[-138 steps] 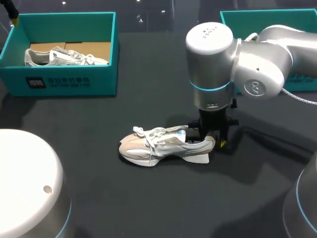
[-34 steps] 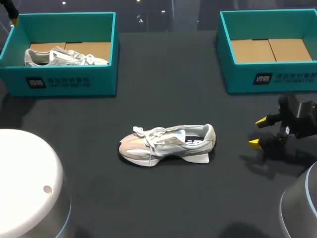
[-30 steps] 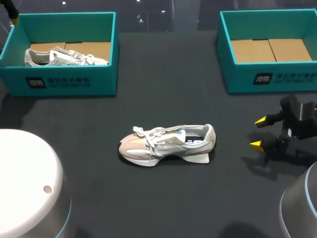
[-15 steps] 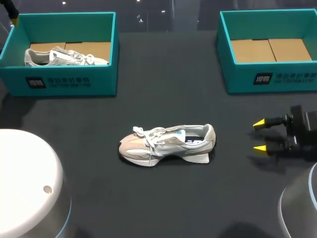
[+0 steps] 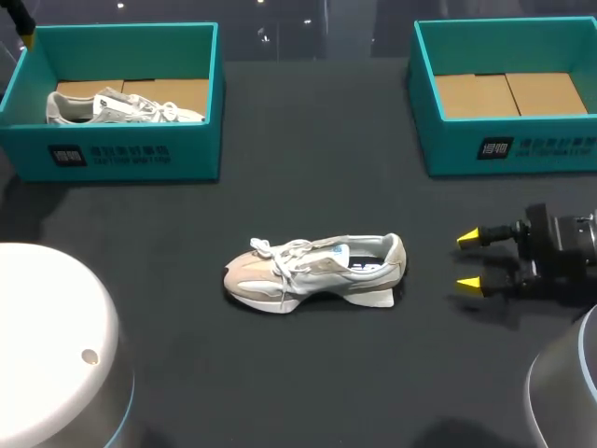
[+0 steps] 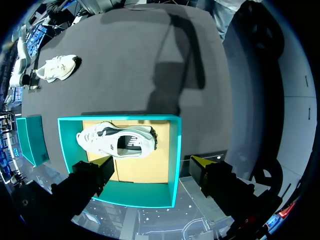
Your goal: Take the shoe out of the shoebox, open the shoe tongue, remove and reinsert the insole, then place the shoe into the shoebox
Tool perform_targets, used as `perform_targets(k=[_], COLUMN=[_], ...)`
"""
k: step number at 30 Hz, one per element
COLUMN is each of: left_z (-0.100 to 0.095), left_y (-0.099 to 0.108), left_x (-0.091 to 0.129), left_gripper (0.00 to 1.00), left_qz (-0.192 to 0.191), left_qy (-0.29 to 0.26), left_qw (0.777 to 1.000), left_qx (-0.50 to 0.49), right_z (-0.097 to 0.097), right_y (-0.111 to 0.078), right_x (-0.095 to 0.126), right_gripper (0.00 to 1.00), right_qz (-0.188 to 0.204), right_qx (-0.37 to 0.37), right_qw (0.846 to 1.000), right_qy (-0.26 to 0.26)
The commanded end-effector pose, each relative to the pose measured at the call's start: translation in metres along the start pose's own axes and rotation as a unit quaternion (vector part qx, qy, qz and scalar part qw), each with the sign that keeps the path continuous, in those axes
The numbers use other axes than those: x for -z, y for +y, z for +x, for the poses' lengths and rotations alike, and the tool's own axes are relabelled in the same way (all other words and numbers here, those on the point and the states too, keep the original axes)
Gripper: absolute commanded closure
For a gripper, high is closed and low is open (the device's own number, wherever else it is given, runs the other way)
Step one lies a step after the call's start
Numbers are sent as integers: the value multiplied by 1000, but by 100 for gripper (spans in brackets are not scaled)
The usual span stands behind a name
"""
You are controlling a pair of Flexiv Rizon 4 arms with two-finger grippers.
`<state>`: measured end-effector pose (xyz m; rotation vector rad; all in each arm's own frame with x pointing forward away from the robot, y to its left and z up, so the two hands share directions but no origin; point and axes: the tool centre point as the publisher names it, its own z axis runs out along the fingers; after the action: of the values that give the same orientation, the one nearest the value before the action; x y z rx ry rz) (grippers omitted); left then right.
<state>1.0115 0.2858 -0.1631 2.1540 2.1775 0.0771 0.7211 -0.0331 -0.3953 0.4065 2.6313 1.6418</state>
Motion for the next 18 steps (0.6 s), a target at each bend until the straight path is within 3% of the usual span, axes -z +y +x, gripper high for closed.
perform_targets(k=[1, 18], left_z=[0, 0], left_y=[-1, -1], left_x=[1, 1], left_gripper=[0, 0], left_qz=[-1, -1], left_qy=[0, 0], left_qw=[1000, 1000], left_qx=[-1, -1], right_z=[6, 12], right_y=[7, 24], right_x=[-15, -54], right_gripper=[0, 0], right_qz=[7, -4], right_qx=[-1, 26], right_qw=[1000, 1000], right_qy=[-7, 7])
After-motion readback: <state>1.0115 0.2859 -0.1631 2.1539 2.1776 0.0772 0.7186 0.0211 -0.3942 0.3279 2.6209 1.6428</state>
